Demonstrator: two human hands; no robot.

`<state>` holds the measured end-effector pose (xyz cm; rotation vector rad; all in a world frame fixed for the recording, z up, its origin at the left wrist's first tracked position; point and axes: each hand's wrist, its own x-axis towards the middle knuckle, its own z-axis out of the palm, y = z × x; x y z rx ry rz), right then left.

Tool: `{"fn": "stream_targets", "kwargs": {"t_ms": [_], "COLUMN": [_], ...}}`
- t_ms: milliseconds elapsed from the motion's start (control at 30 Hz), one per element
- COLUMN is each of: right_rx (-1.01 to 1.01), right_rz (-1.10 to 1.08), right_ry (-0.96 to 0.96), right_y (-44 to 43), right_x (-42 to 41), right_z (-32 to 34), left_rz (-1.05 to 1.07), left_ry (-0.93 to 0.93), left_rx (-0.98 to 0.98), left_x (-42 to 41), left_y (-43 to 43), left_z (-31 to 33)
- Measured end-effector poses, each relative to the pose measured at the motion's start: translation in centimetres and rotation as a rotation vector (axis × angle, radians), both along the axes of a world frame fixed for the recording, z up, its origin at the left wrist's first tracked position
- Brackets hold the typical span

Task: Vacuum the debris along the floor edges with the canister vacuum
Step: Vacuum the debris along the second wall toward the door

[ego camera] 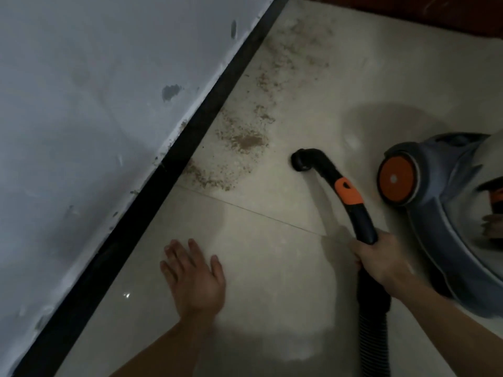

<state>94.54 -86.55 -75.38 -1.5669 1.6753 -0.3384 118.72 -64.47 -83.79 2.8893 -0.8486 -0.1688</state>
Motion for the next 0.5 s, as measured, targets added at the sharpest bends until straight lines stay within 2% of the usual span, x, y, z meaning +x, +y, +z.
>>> {"fn": "stream_targets", "kwargs": {"t_ms": [233, 400, 500], "right_rx": [0.076, 0.016, 0.052], "right_rz": [0.378, 0.318, 0.497], "right_ry": [0.075, 0.148, 0.217], "right_y": [0.3, 0.3, 0.7], "right_x": [5.3, 6.2, 6.9], "right_z": [2.0, 3.6, 4.7], "left_rz": [-0.009, -0.015, -0.014], "left_ry": [0.067, 0.113, 0.131], "left_rx": [-0.029, -0.042, -0.043], "left_x": [0.2, 0.6, 0.6], "left_y": [-0.3, -0.4, -0.2], "left_z": [0.1, 0.4, 0.4]}}
